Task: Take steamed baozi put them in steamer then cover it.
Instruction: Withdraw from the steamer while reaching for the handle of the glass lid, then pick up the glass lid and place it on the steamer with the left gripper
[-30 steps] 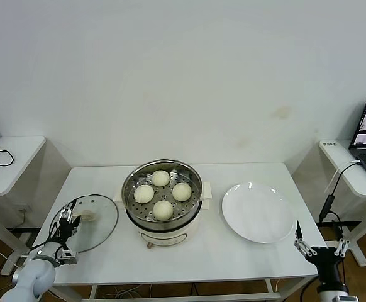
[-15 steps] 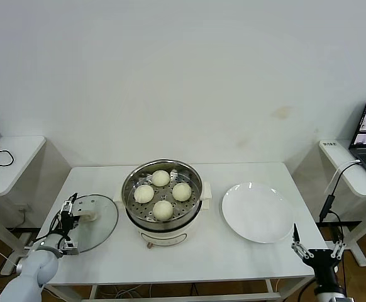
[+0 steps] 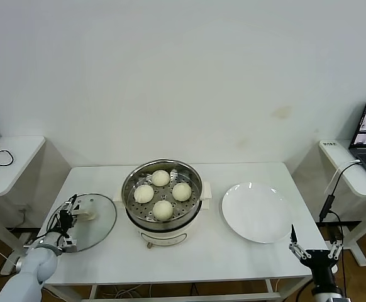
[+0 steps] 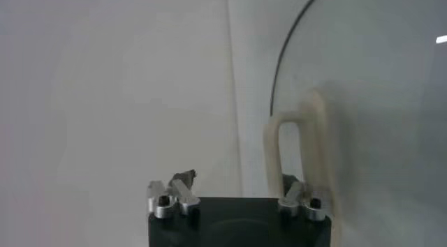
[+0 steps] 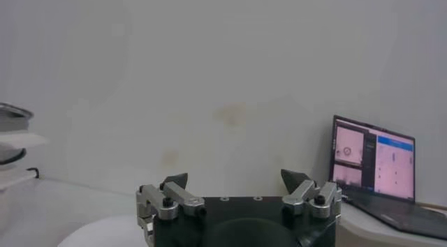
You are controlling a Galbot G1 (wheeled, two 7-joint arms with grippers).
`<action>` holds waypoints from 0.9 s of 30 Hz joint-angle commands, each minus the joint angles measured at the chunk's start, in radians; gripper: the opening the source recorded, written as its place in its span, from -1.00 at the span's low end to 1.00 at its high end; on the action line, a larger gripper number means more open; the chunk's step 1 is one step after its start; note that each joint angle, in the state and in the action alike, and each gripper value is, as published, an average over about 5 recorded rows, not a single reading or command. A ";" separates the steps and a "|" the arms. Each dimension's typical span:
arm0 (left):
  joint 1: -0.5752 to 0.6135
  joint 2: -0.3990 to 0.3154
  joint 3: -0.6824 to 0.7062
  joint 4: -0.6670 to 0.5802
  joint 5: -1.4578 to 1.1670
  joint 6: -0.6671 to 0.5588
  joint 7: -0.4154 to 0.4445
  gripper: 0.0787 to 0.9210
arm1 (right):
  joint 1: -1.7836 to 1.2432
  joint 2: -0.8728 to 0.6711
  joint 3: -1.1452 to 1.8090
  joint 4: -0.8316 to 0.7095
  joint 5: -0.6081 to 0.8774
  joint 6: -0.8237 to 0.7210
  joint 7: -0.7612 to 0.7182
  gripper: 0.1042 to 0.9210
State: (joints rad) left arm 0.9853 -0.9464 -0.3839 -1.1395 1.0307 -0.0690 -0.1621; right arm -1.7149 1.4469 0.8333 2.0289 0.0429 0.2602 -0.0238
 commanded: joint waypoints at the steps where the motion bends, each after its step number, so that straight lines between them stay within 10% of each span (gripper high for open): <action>1: 0.025 0.005 -0.019 -0.011 0.001 0.003 -0.002 0.04 | -0.003 0.000 -0.003 0.004 -0.004 0.002 0.000 0.76; 13: 0.189 0.082 -0.119 -0.323 -0.073 0.050 -0.005 -0.76 | -0.001 -0.010 -0.027 0.015 -0.013 0.003 -0.001 0.76; 27: 0.299 0.167 -0.265 -0.674 -0.190 0.153 0.132 -0.82 | 0.003 -0.045 -0.058 0.012 -0.014 0.001 -0.005 0.76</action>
State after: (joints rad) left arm 1.2069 -0.8329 -0.5511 -1.5410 0.9115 0.0210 -0.1132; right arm -1.7121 1.4141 0.7840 2.0384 0.0291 0.2627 -0.0277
